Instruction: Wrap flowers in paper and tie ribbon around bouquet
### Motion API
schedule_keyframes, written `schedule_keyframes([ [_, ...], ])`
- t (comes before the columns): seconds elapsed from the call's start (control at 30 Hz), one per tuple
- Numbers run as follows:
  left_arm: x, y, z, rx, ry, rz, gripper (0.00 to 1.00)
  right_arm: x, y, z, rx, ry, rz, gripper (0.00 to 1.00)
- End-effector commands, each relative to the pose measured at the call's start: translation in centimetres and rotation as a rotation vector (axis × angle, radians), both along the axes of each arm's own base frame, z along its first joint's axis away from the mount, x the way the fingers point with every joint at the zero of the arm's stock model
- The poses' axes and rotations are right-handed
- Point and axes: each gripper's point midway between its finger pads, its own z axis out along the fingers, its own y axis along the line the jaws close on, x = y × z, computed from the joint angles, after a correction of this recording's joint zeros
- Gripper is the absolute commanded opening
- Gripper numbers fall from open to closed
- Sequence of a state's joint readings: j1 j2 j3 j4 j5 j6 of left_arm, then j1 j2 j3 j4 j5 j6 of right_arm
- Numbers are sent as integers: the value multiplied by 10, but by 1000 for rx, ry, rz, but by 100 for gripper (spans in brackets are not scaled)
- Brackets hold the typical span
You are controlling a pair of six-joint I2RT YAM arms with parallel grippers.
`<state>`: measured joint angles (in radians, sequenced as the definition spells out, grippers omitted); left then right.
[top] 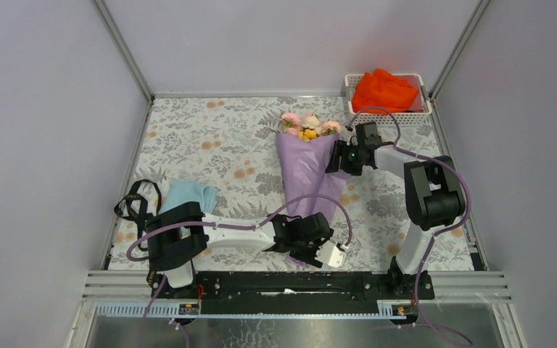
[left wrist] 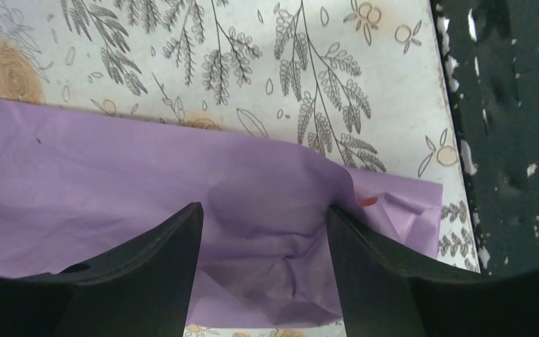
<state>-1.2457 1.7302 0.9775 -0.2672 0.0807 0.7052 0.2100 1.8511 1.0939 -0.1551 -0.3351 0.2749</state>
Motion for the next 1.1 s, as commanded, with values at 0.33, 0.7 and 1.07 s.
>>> schedule_keyframes([
  [0.33, -12, 47, -54, 174, -32, -62, 71, -5, 21, -37, 259, 83, 0, 70],
  [0.7, 4, 37, -21, 94, 19, 24, 73, -4, 29, -32, 318, 42, 14, 0],
  [1.07, 133, 120, 160, -216, 192, 656, 99, -1, 17, -36, 230, 37, -5, 0],
])
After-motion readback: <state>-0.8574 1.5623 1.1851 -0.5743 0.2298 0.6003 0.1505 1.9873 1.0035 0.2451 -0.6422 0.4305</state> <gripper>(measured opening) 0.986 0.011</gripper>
